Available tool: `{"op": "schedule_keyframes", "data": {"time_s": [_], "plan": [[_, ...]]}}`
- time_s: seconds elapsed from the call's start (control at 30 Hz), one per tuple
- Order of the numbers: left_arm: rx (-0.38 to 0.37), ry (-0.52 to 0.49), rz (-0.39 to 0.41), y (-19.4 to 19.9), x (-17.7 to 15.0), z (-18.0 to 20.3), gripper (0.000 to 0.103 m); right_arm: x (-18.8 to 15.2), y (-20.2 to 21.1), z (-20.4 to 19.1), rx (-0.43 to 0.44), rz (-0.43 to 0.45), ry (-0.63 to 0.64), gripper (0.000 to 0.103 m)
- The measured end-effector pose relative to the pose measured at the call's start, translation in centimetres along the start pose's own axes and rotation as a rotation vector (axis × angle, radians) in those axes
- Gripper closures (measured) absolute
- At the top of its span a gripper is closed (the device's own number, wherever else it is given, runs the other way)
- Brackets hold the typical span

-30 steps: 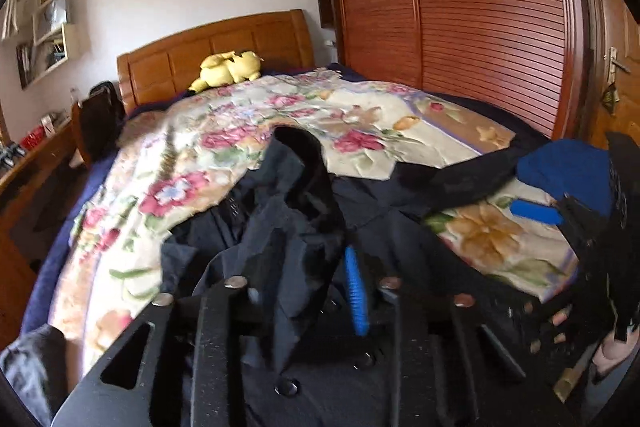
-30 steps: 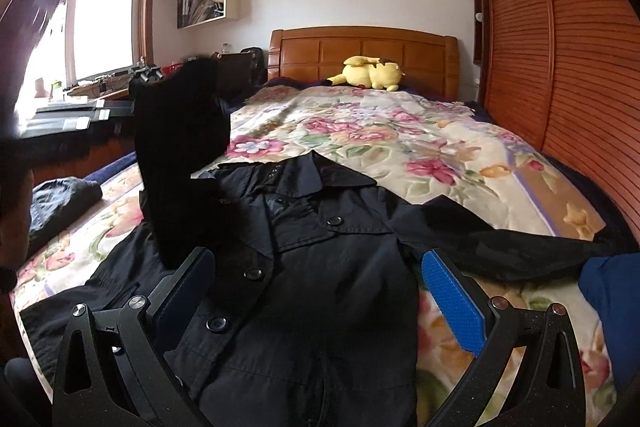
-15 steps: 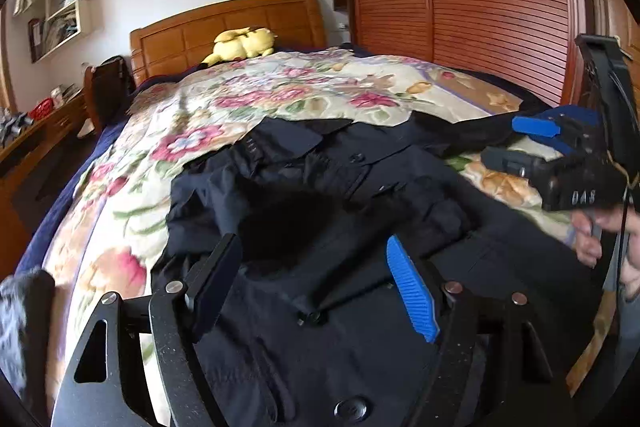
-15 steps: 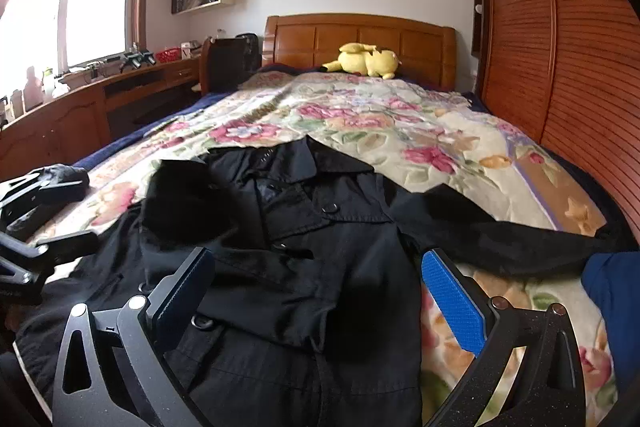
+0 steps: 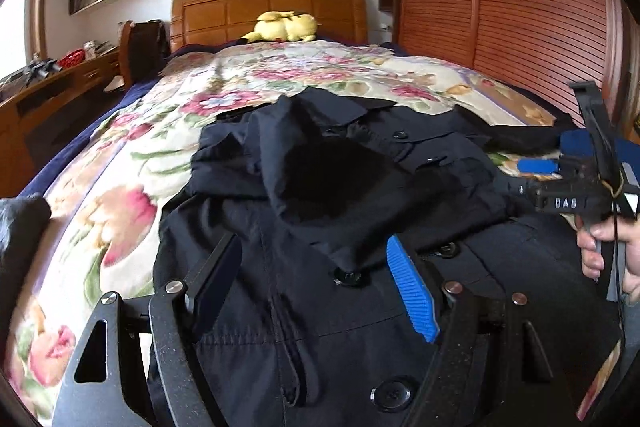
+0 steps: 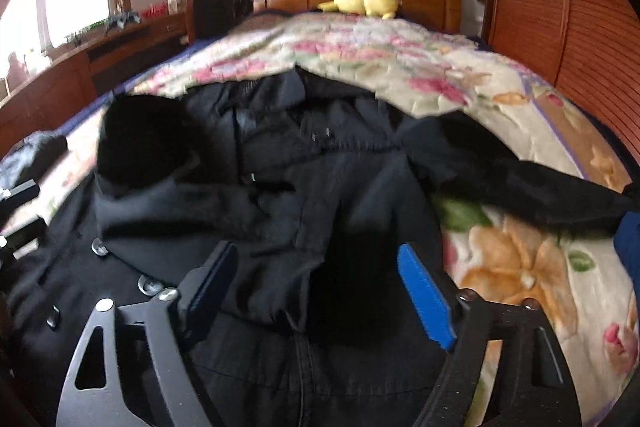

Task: Fold large clothes

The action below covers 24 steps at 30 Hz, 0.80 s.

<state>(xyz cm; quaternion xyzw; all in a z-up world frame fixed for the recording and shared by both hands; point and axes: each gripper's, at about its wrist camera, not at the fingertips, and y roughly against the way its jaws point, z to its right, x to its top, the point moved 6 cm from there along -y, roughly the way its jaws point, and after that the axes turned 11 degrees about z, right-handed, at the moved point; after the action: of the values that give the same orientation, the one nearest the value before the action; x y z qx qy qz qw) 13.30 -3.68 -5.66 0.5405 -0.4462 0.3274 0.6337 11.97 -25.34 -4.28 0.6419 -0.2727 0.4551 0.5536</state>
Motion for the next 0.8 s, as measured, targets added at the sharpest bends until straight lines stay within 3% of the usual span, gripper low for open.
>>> {"op": "schedule_keyframes", "data": {"time_s": [0.2, 0.37, 0.47, 0.8], "plan": [[0.005, 0.016, 0.044, 0.7, -0.1, -0.6, 0.027, -1.2, -2.2, -0.6, 0.054, -0.081, 0.017, 0.040], [0.031, -0.007, 0.069, 0.9, -0.2, -0.4, 0.027, -1.1, -2.4, -1.1, 0.082, -0.089, 0.039, 0.079], [0.038, -0.023, 0.066, 0.7, -0.7, -0.2, 0.027, -0.6, -1.9, -0.7, 0.049, -0.061, 0.052, 0.092], [0.045, -0.001, 0.073, 0.8, -0.9, -0.9, 0.026, 0.0, 4.9, 2.4, -0.085, 0.123, 0.032, 0.097]]}}
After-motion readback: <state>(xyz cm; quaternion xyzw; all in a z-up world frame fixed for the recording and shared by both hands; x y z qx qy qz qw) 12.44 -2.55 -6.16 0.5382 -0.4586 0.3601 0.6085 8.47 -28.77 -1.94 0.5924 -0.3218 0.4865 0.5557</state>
